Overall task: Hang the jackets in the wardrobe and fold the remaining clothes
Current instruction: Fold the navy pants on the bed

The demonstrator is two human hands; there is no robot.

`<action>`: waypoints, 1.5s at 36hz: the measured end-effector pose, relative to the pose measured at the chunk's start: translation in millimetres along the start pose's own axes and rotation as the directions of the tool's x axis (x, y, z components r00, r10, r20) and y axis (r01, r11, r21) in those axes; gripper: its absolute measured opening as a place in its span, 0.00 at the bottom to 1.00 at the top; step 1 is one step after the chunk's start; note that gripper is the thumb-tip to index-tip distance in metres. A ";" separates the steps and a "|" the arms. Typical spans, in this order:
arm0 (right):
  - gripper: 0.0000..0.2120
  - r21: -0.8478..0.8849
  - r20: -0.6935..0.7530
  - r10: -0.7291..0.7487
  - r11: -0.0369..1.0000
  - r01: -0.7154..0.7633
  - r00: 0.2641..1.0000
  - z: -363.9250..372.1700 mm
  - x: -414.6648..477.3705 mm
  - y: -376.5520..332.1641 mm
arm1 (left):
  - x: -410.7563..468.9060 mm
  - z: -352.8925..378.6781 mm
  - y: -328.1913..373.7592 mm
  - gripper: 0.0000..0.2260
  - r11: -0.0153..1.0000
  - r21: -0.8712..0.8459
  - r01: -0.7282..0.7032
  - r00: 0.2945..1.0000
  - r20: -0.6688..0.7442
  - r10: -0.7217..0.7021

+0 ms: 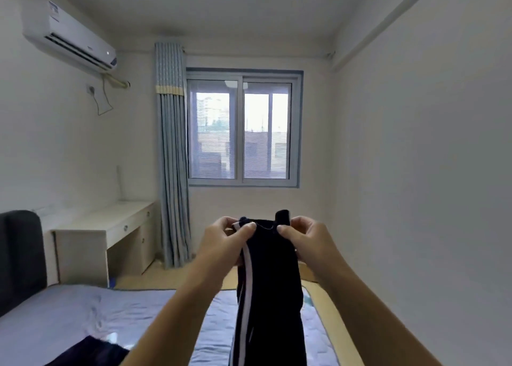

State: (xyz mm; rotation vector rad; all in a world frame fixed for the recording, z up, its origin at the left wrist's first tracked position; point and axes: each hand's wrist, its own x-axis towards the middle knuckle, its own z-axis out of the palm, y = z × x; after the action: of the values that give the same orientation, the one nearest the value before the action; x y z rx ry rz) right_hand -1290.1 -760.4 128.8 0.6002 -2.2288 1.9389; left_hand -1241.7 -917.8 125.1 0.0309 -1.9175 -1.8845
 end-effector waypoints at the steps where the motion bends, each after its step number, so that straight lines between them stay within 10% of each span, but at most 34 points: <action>1: 0.05 -0.013 -0.003 -0.018 1.000 0.018 1.000 4.2 -6.1 2.9 | -7.2 3.6 -4.4 0.07 1.000 0.017 -0.010 1.000 0.020 0.010; 22: 0.09 -0.050 0.289 -0.188 0.976 0.210 0.939 1.9 -61.5 57.5 | -55.5 2.2 -41.9 0.06 0.959 0.263 -0.101 0.995 0.020 0.099; 35: 0.12 -0.067 0.186 -0.197 0.975 0.212 0.963 -0.1 -61.2 71.0 | -58.1 7.1 -44.6 0.11 0.887 0.379 -0.263 0.963 0.167 0.213; 40: 0.11 0.037 0.175 -0.205 0.979 0.202 0.963 -8.5 -63.8 69.0 | -50.5 -11.9 -57.8 0.12 0.706 0.535 -0.464 0.877 0.167 0.450; 44: 0.11 0.076 0.263 -0.203 0.979 0.190 0.943 -21.7 -62.3 60.4 | -38.1 -33.3 -64.3 0.29 0.655 0.569 -0.497 0.866 0.380 0.326; 54: 0.14 0.065 0.345 -0.215 0.977 0.205 0.914 -42.5 -53.5 42.4 | -28.3 -35.4 -40.4 0.16 0.246 0.543 -0.803 0.589 0.656 0.472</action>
State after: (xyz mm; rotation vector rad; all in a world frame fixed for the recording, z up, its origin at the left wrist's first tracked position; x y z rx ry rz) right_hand -1264.0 -703.6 78.2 1.2228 -2.2118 1.8759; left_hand -1216.4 -944.8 76.9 -0.7953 -2.3304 -0.3120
